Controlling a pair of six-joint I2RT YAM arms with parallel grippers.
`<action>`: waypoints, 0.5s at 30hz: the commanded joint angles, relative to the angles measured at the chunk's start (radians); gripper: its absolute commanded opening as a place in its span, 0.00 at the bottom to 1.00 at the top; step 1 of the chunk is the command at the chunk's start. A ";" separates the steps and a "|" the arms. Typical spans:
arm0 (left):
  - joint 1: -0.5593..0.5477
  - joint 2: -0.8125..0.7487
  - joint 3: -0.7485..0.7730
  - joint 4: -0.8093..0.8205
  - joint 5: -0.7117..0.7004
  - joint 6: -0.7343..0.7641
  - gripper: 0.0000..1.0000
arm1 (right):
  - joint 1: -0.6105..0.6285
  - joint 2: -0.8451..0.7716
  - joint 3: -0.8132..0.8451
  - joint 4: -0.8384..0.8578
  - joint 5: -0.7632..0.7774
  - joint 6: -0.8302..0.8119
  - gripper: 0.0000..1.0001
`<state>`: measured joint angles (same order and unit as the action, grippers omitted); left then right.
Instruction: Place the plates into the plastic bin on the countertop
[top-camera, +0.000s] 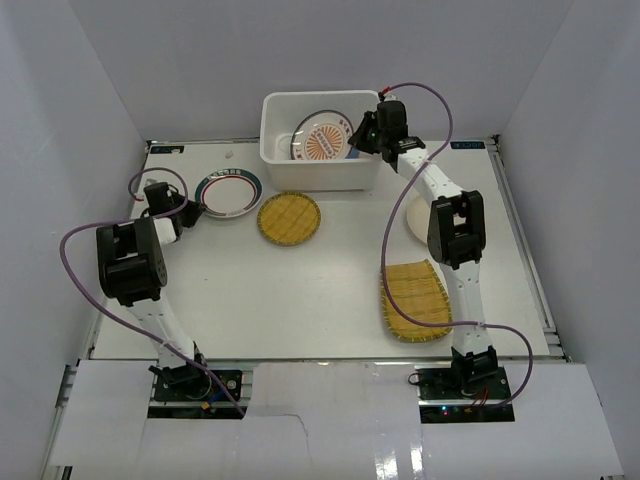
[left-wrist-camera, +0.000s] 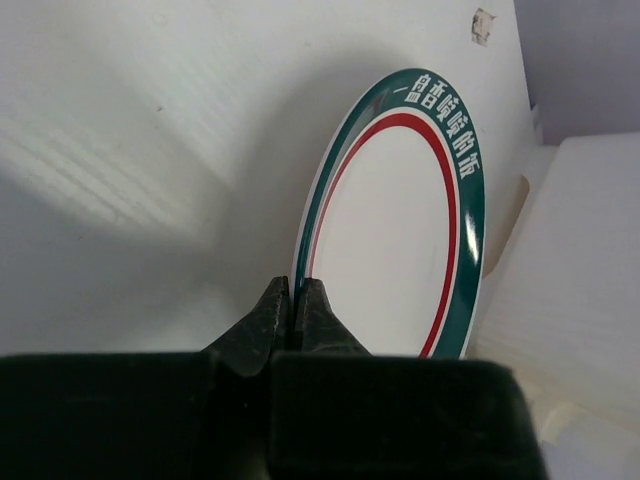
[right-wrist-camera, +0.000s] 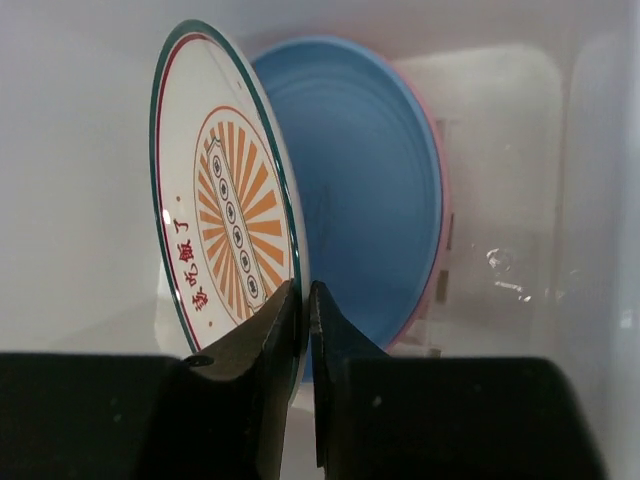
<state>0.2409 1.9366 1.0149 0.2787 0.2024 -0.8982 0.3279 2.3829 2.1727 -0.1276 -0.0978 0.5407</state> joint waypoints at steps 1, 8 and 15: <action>0.003 -0.092 -0.019 -0.177 -0.087 0.082 0.00 | 0.033 -0.063 0.032 0.071 -0.002 -0.019 0.17; -0.011 -0.560 -0.191 -0.176 0.014 0.047 0.00 | 0.034 -0.184 -0.053 0.109 -0.006 -0.027 0.88; -0.152 -0.831 -0.139 -0.207 0.009 0.027 0.00 | 0.007 -0.490 -0.404 0.156 0.030 -0.084 0.86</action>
<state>0.1608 1.1408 0.8112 0.0486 0.1848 -0.8516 0.3599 2.0518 1.9202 -0.0673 -0.0963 0.4915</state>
